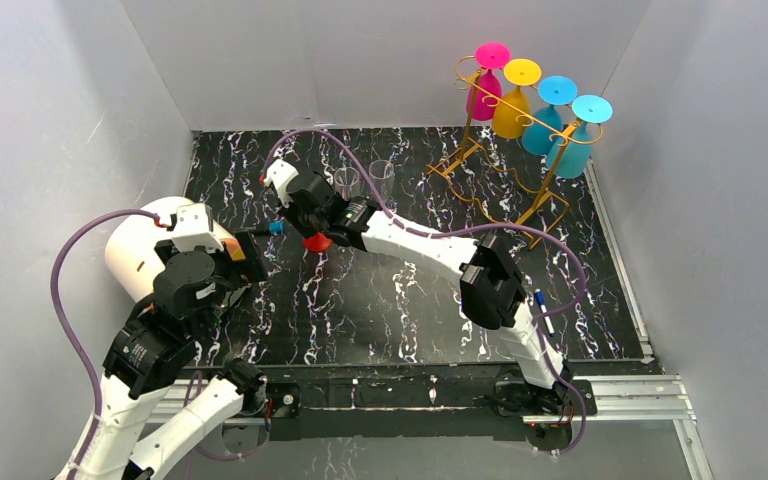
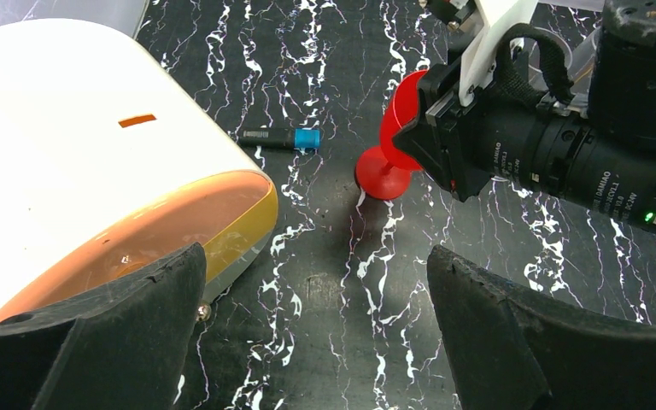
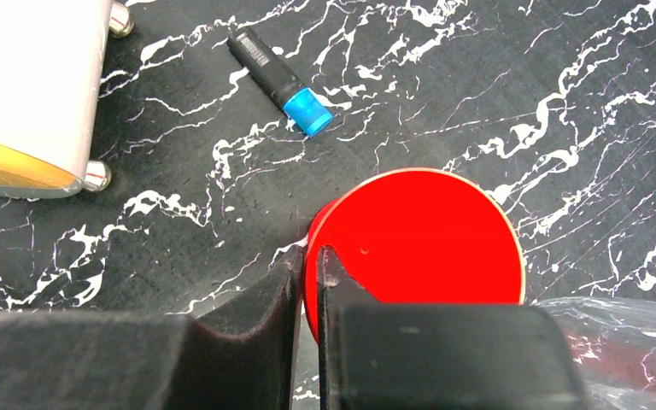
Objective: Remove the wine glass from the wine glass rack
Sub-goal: Place the wine glass at the center of the board.
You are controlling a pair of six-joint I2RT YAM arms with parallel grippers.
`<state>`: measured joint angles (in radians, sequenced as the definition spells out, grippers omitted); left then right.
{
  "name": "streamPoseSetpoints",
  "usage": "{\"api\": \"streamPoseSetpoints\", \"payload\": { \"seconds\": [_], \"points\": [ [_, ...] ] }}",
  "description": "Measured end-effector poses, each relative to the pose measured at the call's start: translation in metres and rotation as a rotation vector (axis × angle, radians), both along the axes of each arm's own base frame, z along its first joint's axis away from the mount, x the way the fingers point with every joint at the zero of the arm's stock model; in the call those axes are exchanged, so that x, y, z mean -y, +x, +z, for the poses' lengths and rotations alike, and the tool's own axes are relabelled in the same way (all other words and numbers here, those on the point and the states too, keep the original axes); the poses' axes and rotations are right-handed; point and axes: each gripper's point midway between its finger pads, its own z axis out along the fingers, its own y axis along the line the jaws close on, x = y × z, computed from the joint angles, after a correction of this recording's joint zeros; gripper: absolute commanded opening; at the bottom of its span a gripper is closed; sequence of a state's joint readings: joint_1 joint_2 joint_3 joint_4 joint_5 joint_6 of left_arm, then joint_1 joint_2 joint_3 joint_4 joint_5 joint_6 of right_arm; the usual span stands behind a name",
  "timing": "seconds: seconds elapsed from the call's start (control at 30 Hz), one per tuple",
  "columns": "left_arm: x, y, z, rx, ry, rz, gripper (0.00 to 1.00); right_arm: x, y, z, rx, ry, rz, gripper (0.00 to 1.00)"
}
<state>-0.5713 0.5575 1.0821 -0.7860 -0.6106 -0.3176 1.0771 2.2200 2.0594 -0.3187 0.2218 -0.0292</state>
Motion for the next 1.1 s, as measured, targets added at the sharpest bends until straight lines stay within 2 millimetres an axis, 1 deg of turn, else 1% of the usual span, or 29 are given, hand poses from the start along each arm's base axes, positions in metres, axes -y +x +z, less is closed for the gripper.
{"api": "streamPoseSetpoints", "payload": {
  "seconds": [0.3, 0.63, 0.77, 0.97, 1.03, 1.07, 1.1],
  "points": [
    [0.0, 0.0, 0.0, 0.0, 0.003, -0.001, 0.98, -0.001, 0.005, 0.008, 0.012, 0.007, -0.013, 0.2],
    [0.0, 0.0, 0.0, 0.0, 0.003, -0.001, 0.98, 0.004, 0.012, 0.013, 0.042, -0.016, -0.025, 0.19],
    [0.0, 0.0, 0.0, 0.0, 0.003, -0.001, 0.98, 0.004, 0.015, 0.012, 0.058, -0.031, -0.024, 0.19],
    [0.0, 0.0, 0.0, 0.0, 0.004, -0.001, 0.98, 0.006, 0.018, 0.004, 0.075, -0.067, -0.014, 0.18],
    [0.0, 0.0, 0.0, -0.001, 0.007, -0.003, 0.98, 0.006, 0.018, 0.003, 0.08, -0.073, -0.008, 0.21],
    [0.0, 0.0, 0.0, 0.0, 0.01, -0.003, 0.98, 0.006, 0.018, 0.003, 0.084, -0.077, -0.005, 0.25],
    [-0.001, 0.0, 0.0, -0.001, 0.012, -0.004, 0.98, 0.006, 0.018, 0.003, 0.09, -0.082, -0.001, 0.31]
  ]
}}
